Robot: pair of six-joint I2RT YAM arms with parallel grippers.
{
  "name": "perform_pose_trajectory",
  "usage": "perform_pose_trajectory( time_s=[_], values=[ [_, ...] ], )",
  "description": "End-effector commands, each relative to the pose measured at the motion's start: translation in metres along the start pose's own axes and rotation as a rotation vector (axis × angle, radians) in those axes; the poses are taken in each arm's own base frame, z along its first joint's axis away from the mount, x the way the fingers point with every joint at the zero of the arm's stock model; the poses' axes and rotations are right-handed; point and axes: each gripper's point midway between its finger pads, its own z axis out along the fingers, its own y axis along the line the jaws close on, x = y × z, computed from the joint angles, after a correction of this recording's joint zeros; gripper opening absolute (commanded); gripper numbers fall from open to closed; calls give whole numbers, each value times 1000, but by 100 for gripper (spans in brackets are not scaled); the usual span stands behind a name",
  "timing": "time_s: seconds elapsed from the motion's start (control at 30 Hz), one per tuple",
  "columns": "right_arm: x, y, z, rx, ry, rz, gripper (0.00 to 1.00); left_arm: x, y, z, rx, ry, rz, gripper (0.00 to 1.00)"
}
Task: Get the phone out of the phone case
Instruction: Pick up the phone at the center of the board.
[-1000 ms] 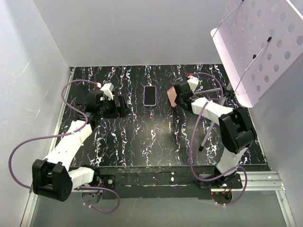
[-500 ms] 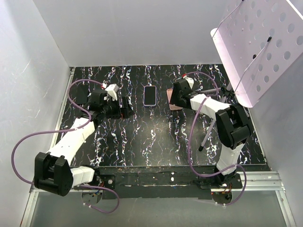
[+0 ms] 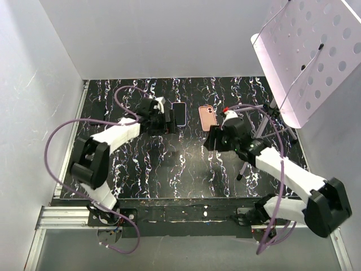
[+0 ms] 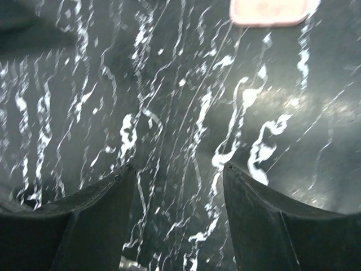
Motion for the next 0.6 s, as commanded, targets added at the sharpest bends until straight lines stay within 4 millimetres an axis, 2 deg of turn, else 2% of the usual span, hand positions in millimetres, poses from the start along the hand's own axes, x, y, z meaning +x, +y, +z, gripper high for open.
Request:
perform_pose_trajectory(
  time_s=[0.0,0.03,0.1,0.13,0.17,0.23,0.4,0.57],
  values=[
    [20,22,-23,-144,-6,29,70,-35,8,38,-114,-68,-70,98],
    [22,23,-28,-153,-16,35,70,-43,9,47,-135,-73,-67,98],
    [22,23,-39,-174,-46,40,71,-43,16,75,-187,-28,-57,98],
    [21,24,-45,-188,-68,39,73,-50,15,83,-209,-24,-44,98],
    [20,24,-50,-201,-85,38,73,-50,23,91,-262,-7,-38,98],
    [19,24,-58,-216,-116,27,73,-60,26,99,-307,3,-21,98],
    [18,19,-73,-230,-173,23,73,-57,28,125,-323,74,49,98],
    [18,17,-77,-237,-195,29,73,-55,25,136,-362,100,86,98]
  ],
)
